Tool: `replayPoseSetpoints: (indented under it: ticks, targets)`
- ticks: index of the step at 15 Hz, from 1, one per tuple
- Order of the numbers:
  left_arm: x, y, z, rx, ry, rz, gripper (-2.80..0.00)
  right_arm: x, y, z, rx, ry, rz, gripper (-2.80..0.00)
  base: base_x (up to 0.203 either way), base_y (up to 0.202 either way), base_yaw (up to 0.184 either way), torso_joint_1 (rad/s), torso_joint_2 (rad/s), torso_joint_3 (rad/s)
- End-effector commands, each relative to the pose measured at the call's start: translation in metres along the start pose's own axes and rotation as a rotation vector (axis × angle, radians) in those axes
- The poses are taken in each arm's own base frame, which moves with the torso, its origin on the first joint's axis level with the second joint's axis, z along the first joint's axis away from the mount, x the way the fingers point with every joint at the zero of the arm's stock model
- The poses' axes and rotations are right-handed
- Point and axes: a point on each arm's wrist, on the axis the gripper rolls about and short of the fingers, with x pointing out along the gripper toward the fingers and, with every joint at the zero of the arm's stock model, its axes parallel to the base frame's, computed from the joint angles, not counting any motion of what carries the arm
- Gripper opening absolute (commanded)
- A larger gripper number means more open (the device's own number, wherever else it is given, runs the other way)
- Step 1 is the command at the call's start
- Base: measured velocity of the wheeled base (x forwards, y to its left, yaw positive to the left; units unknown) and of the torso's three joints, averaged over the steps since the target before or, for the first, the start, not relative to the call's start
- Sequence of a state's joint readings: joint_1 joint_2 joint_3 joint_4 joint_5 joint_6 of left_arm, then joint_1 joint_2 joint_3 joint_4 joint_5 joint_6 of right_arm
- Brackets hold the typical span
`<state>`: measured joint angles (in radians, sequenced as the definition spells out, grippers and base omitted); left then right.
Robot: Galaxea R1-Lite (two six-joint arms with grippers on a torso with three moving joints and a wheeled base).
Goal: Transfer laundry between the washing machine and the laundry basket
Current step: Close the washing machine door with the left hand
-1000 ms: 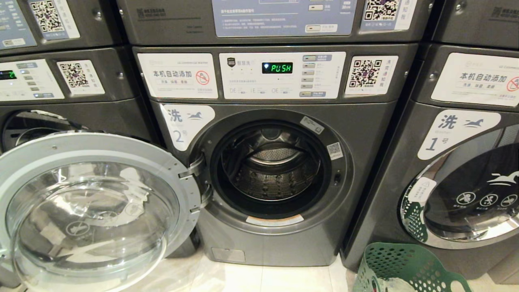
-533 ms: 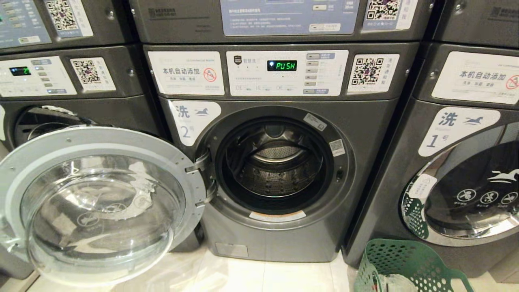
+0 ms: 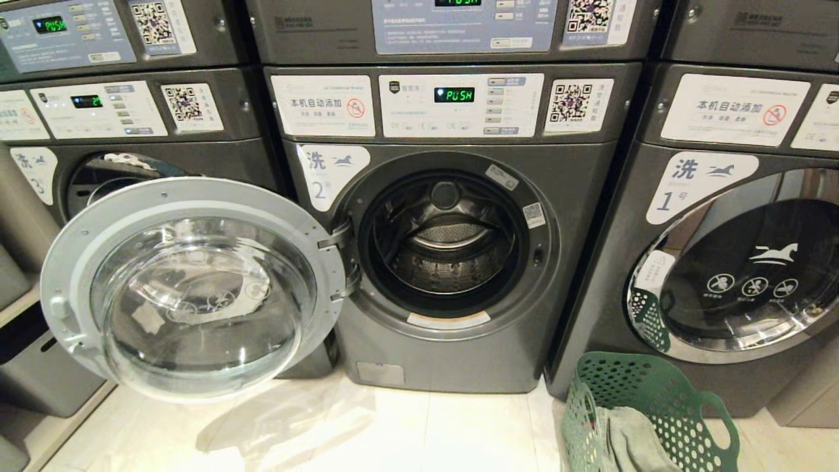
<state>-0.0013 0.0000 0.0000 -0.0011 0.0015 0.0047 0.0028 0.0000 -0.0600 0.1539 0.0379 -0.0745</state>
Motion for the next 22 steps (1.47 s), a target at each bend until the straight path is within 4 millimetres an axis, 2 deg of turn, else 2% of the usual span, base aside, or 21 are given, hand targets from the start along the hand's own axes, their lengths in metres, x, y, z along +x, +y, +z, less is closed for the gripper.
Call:
replayPoseSetpoints:
  ticks: [1, 6, 8, 9, 10, 11, 12, 13, 15, 16, 17, 19, 20, 21, 22]
  targets:
    - [0.000, 0.000, 0.000, 0.000, 0.001, 0.000, -2.80, 0.000, 0.000, 0.000, -0.001, 0.003, 0.001, 0.00, -0.118, 0.000, 0.000, -0.003, 0.00, 0.012]
    - [0.000, 0.000, 0.001, 0.014, -0.004, 0.002, -2.80, 0.000, 0.000, 0.000, -0.003, 0.003, 0.001, 0.00, 0.000, 0.000, 0.000, 0.000, 0.00, 0.000]
    - [-0.005, 0.000, 0.019, 0.044, -0.073, 0.011, -2.80, 0.000, 0.000, 0.000, -0.001, 0.001, 0.001, 0.00, 0.000, 0.000, 0.000, 0.000, 0.00, 0.000]
    - [-0.011, 0.000, 0.039, 0.052, -0.124, 0.012, -2.80, 0.000, 0.000, 0.000, -0.001, 0.003, 0.001, 0.00, 0.000, 0.000, 0.000, 0.000, 0.00, 0.000]
    - [-0.022, 0.001, 0.071, 0.058, -0.188, 0.013, -2.80, 0.000, 0.000, 0.000, -0.001, 0.003, 0.001, 0.00, 0.000, 0.000, 0.000, 0.000, 0.00, 0.000]
    - [-0.035, 0.001, 0.113, 0.056, -0.253, 0.016, -2.80, 0.000, 0.000, 0.000, -0.001, 0.003, 0.001, 0.00, 0.000, 0.000, 0.000, 0.000, 0.00, 0.000]
    - [-0.037, 0.001, 0.145, 0.042, -0.265, 0.021, -2.80, 0.000, 0.000, 0.000, 0.001, 0.003, 0.001, 0.00, 0.000, 0.000, 0.000, 0.000, 0.00, 0.000]
    - [-0.026, 0.002, 0.179, 0.012, -0.237, 0.035, -2.80, 0.000, 0.000, 0.000, 0.001, 0.003, 0.001, 0.00, 0.000, 0.000, 0.000, 0.000, 0.00, 0.000]
    - [0.030, 0.003, 0.246, -0.066, -0.137, 0.079, -2.80, 0.000, 0.000, 0.000, 0.002, 0.002, 0.001, 0.00, 0.000, 0.000, 0.000, 0.000, 0.00, 0.000]
    - [0.074, 0.004, 0.275, -0.110, -0.084, 0.107, -2.80, 0.000, 0.000, 0.000, 0.001, 0.001, 0.001, 0.00, 0.000, 0.000, 0.000, 0.000, 0.00, 0.000]
    - [0.123, 0.006, 0.293, -0.144, -0.028, 0.138, -2.80, 0.000, 0.000, 0.000, -0.004, 0.002, 0.001, 0.00, 0.000, 0.000, 0.000, 0.000, 0.00, 0.000]
    - [0.217, 0.021, 0.307, -0.199, 0.059, 0.172, -2.80, 0.000, 0.000, 0.000, 0.004, 0.001, 0.001, 0.00, 0.000, 0.000, 0.000, 0.000, 0.00, 0.000]
    - [0.260, 0.034, 0.305, -0.227, 0.094, 0.190, -2.80, 0.000, 0.000, 0.000, 0.007, 0.002, 0.001, 0.00, 0.000, 0.000, 0.000, 0.000, 0.00, 0.000]
    - [0.293, 0.052, 0.300, -0.253, 0.118, 0.208, -2.80, 0.000, 0.000, 0.000, 0.012, 0.003, 0.001, 0.00, 0.000, 0.000, 0.000, 0.000, 0.00, 0.000]
    - [0.324, 0.078, 0.291, -0.282, 0.136, 0.227, -2.80, 0.000, 0.000, 0.000, 0.011, 0.003, 0.001, 0.00, 0.000, 0.000, 0.000, 0.000, 0.00, 0.000]
